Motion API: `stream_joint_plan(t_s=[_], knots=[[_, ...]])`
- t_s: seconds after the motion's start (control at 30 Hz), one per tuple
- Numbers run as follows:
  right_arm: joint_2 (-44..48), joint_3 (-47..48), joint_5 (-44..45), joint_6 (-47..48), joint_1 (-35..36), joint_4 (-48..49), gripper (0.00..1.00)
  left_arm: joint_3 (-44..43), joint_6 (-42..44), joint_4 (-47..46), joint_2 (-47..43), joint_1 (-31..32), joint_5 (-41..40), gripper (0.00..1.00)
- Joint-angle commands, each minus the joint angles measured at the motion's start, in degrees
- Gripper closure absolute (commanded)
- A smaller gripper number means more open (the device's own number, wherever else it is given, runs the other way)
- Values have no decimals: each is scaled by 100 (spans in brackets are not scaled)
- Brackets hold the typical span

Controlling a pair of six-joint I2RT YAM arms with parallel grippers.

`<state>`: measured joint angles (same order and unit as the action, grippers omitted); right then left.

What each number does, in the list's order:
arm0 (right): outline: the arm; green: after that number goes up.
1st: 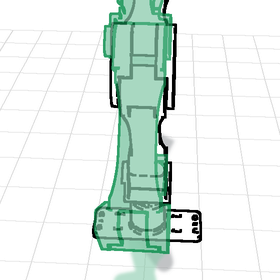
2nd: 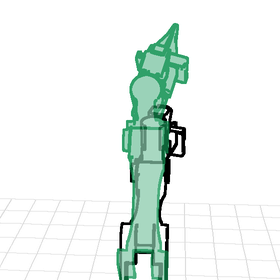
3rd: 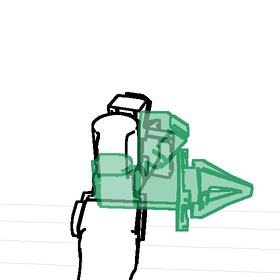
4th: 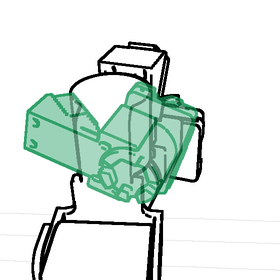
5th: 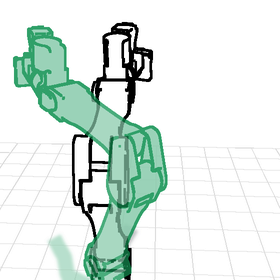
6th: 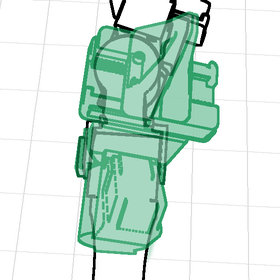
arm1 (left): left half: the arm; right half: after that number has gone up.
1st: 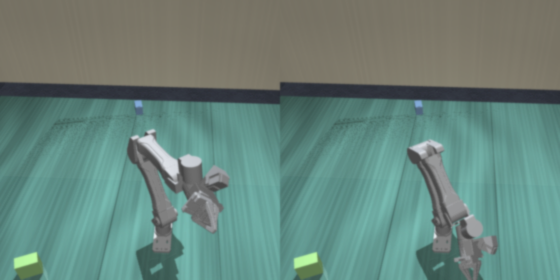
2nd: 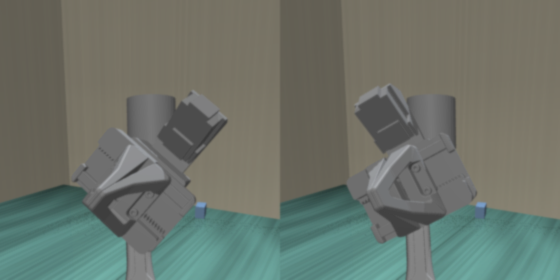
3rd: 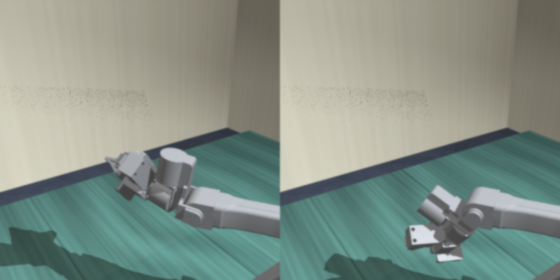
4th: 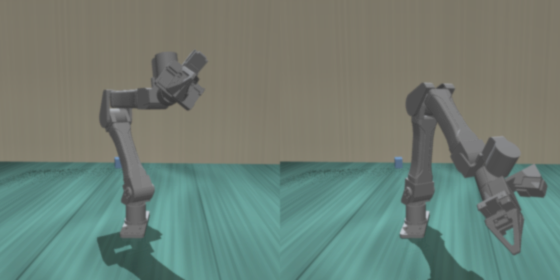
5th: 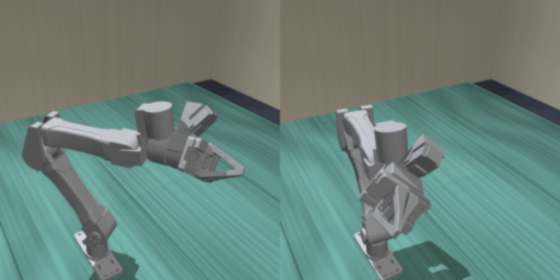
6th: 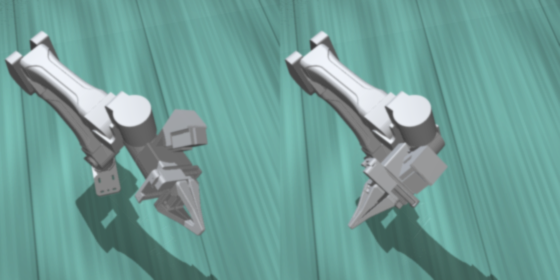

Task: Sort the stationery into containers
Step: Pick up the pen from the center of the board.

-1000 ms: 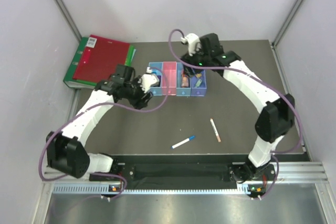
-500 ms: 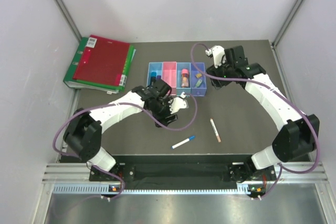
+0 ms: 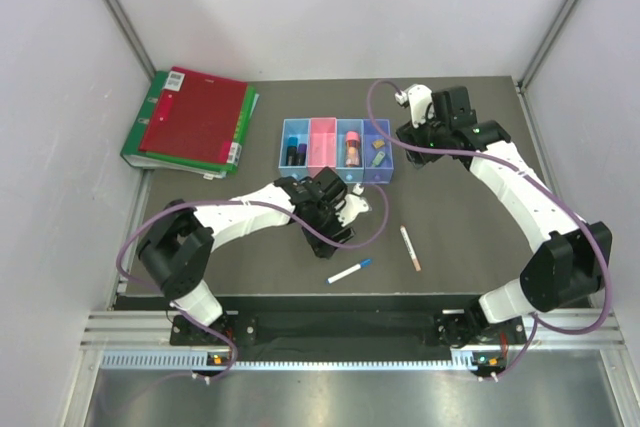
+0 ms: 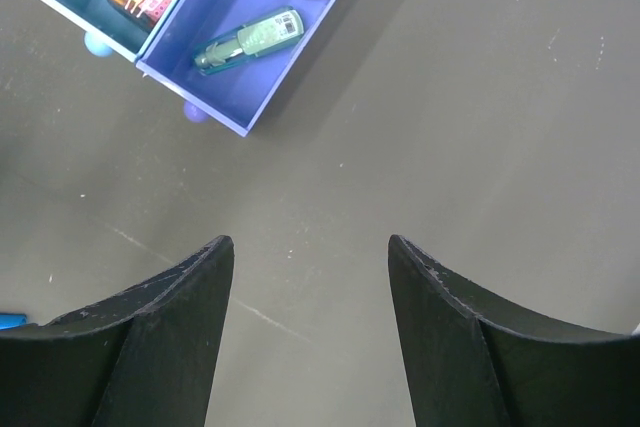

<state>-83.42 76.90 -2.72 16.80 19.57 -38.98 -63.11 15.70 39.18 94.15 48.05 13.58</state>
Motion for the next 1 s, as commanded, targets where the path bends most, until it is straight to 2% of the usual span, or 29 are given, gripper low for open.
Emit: stream_joint_plan(t_s=[0.0, 0.2, 0.43, 0.73, 0.77, 0.97], knots=[[141, 299, 105, 69, -85, 110, 36, 167, -902, -270, -160, 283, -83, 34], [194, 317, 228, 122, -129, 119, 36, 431, -1254, -559, -169, 679, -382, 33], [247, 246, 246, 105, -147, 154, 36, 238, -1359, -613, 94, 1223, -532, 33], [265, 387, 246, 61, -208, 198, 36, 335, -1412, -798, 455, 1470, -1032, 32], [299, 387, 254, 26, -217, 207, 36, 335, -1438, -824, 525, 1496, -1129, 34], [370, 483, 254, -27, -243, 233, 36, 335, -1465, -921, 903, 1584, -1595, 61]])
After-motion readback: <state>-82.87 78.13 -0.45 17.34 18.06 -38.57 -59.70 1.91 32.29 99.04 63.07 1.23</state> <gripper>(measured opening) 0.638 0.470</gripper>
